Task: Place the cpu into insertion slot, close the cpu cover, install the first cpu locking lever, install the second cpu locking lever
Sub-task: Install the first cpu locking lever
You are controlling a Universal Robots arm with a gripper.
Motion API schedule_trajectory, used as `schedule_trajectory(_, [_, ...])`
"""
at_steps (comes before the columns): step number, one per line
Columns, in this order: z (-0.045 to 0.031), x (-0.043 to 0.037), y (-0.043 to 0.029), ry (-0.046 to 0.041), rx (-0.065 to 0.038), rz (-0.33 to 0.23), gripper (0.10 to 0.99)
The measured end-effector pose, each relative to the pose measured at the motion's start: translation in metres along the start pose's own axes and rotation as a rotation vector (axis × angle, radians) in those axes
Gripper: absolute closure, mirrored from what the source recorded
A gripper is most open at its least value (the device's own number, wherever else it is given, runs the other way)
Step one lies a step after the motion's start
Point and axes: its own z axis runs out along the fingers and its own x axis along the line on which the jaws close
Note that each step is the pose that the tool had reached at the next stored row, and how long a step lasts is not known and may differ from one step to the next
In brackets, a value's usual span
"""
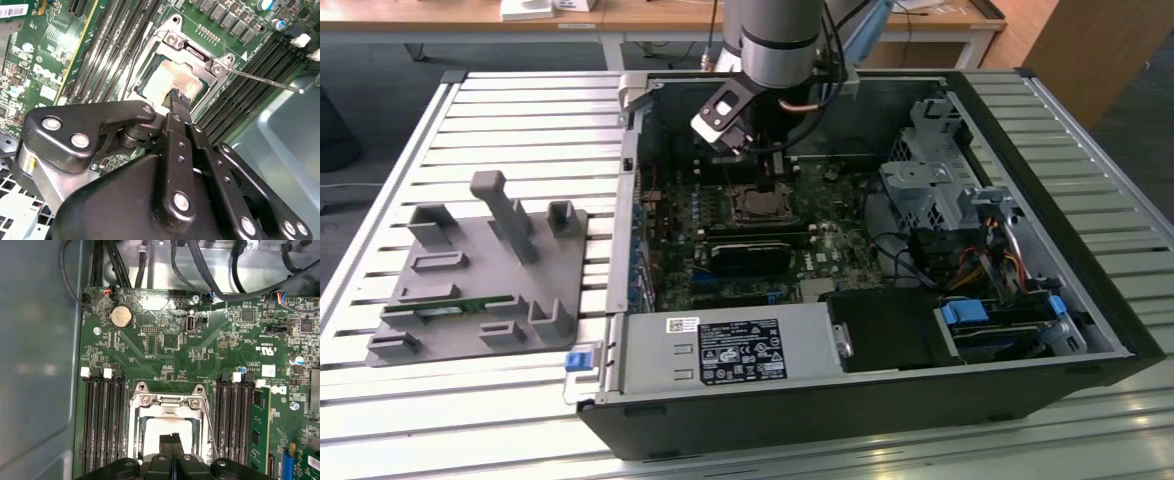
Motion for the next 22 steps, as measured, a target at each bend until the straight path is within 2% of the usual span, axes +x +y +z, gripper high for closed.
schedule_trajectory(13, [-0.0216, 0.0004, 0.0005, -0.0001, 0.0, 0.0, 0.98])
schedule_trajectory(22, [-0.0415, 0.0008, 0.0009, -0.0001, 0.0, 0.0, 0.98])
